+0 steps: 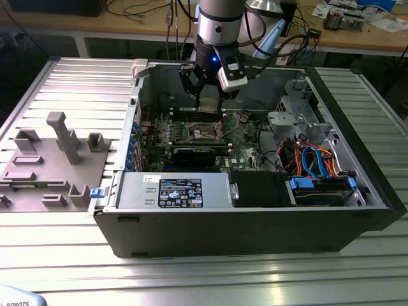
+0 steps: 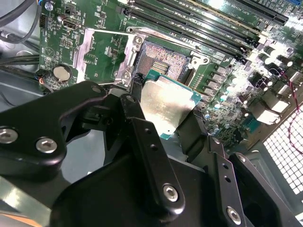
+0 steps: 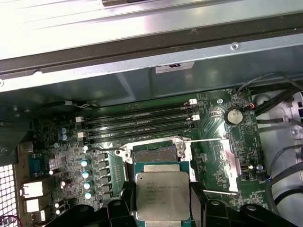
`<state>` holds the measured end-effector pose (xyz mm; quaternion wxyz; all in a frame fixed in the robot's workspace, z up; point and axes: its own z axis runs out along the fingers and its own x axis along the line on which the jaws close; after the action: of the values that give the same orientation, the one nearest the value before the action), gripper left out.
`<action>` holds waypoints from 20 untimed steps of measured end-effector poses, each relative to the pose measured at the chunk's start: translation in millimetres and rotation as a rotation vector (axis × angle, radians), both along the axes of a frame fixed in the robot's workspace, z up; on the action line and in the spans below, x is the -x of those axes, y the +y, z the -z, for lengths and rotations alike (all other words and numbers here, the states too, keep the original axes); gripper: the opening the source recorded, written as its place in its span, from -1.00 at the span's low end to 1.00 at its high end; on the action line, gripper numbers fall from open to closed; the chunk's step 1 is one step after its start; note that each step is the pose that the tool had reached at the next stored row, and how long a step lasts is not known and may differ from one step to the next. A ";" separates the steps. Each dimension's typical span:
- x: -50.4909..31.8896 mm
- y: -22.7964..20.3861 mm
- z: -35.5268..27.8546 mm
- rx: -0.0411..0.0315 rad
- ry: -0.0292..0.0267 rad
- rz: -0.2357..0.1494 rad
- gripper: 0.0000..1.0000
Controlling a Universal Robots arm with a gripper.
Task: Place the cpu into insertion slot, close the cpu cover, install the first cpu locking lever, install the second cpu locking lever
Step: 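Place the cpu into insertion slot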
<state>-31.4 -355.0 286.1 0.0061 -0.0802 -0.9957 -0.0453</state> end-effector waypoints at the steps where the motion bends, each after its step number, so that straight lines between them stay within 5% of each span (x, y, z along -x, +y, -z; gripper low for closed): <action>1: 0.0 0.0 0.0 0.0000 0.0000 0.002 0.09; 20: 0.0 0.0 0.5 0.0000 0.0000 0.037 0.09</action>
<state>-31.4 -355.0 285.5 0.0052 -0.0987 -0.9941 -0.0454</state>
